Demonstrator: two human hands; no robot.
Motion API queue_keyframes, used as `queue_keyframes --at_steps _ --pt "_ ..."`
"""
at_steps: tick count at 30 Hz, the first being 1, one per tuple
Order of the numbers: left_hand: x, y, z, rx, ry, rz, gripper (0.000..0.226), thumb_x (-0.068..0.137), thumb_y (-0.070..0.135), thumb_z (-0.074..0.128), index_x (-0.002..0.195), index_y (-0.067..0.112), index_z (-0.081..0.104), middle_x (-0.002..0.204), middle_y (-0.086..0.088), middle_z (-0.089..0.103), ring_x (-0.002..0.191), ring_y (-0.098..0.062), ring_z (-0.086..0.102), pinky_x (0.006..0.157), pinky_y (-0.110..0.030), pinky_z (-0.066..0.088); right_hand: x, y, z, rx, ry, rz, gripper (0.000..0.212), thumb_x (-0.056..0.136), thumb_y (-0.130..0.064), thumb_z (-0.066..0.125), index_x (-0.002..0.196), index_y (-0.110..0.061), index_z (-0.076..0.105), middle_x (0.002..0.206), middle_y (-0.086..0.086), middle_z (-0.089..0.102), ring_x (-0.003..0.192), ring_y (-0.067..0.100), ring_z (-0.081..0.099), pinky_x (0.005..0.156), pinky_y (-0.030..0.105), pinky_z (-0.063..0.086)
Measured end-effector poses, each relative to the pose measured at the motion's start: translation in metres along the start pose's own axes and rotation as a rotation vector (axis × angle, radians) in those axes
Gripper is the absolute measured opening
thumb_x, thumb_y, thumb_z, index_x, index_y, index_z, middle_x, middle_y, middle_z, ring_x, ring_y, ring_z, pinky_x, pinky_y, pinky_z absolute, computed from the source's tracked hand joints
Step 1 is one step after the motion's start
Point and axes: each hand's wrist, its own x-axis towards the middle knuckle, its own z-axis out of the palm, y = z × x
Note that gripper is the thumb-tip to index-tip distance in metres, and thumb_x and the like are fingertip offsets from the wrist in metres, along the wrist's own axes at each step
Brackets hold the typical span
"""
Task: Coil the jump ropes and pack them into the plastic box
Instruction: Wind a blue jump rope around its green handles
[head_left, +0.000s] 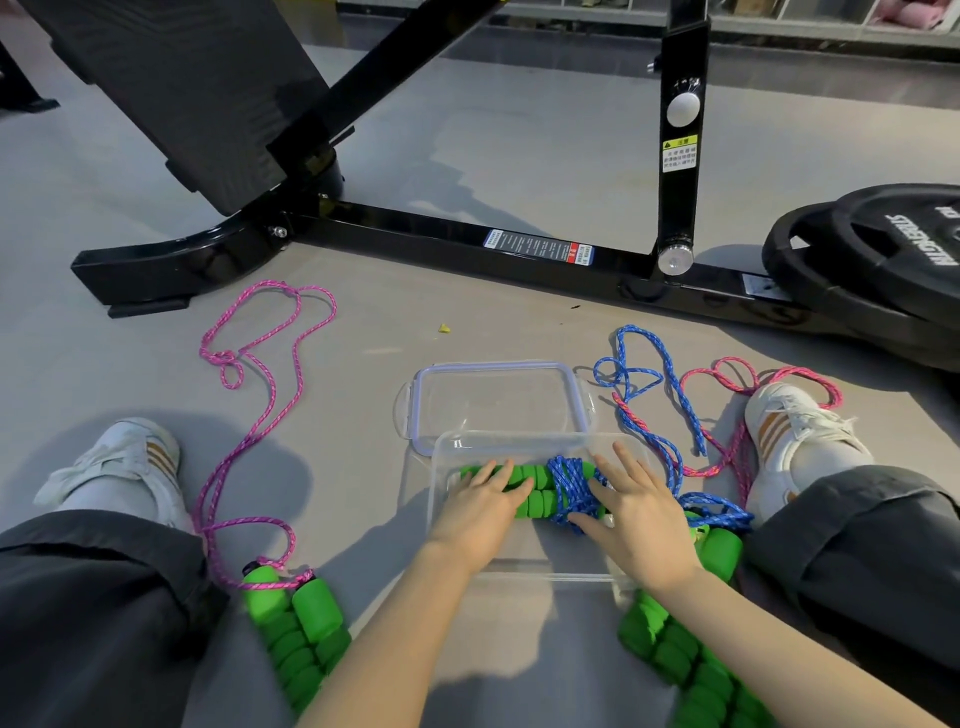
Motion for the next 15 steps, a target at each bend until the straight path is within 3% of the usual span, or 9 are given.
queue_keyframes --at_steps 8,11,12,13,14,15 --pt "0.003 0.006 0.002 0.008 0.051 -0.049 0.062 0.101 0.004 0.039 0.152 0.033 0.018 0.161 -0.001 0.004 0.148 -0.022 0.003 0.117 -0.042 0.011 -0.001 -0.005 -0.001 -0.006 -0.120 0.055 0.036 0.045 -0.033 0.093 0.061 -0.009 0.071 0.100 0.009 0.072 0.103 0.036 0.065 0.073 0.044 0.056" --pt "0.000 0.005 0.001 -0.021 -0.018 -0.045 0.064 0.102 0.006 0.038 0.152 0.034 0.010 0.161 0.001 -0.004 0.148 -0.022 -0.005 0.118 -0.043 0.002 -0.003 -0.002 0.002 -0.030 -0.159 0.015 0.036 0.059 -0.044 0.085 0.069 -0.011 0.074 0.104 0.007 0.071 0.110 0.033 0.062 0.084 0.040 0.053" --pt "-0.002 0.005 0.000 -0.051 -0.055 -0.045 0.060 0.104 0.014 0.034 0.153 0.034 0.007 0.161 0.002 -0.008 0.147 -0.021 -0.009 0.117 -0.043 -0.001 -0.004 -0.002 0.001 -0.020 -0.205 0.018 0.045 0.075 -0.054 0.067 0.082 -0.010 0.075 0.113 0.007 0.068 0.119 0.032 0.056 0.095 0.039 0.046" --pt "-0.004 0.006 -0.001 -0.093 -0.096 -0.049 0.054 0.105 0.024 0.029 0.153 0.034 0.004 0.160 0.002 -0.011 0.147 -0.020 -0.013 0.117 -0.043 -0.005 -0.004 -0.004 -0.003 0.006 -0.286 0.047 0.072 0.086 -0.067 0.035 0.102 -0.007 0.072 0.129 0.007 0.059 0.131 0.030 0.043 0.108 0.037 0.033" --pt "-0.006 0.007 -0.003 -0.141 -0.128 -0.056 0.052 0.106 0.032 0.023 0.153 0.033 0.002 0.160 0.003 -0.014 0.146 -0.019 -0.016 0.117 -0.043 -0.007 -0.005 -0.005 -0.003 0.029 -0.333 0.038 0.105 0.079 -0.078 -0.002 0.125 -0.005 0.058 0.145 0.007 0.043 0.142 0.028 0.025 0.115 0.037 0.016" --pt "-0.008 0.008 -0.005 -0.180 -0.152 -0.063 0.052 0.105 0.038 0.019 0.153 0.033 0.000 0.159 0.003 -0.016 0.145 -0.018 -0.018 0.116 -0.043 -0.010 -0.006 -0.005 -0.007 0.058 -0.418 0.062 0.127 0.062 -0.080 -0.027 0.141 -0.005 0.040 0.155 0.006 0.024 0.146 0.025 0.007 0.117 0.037 0.002"
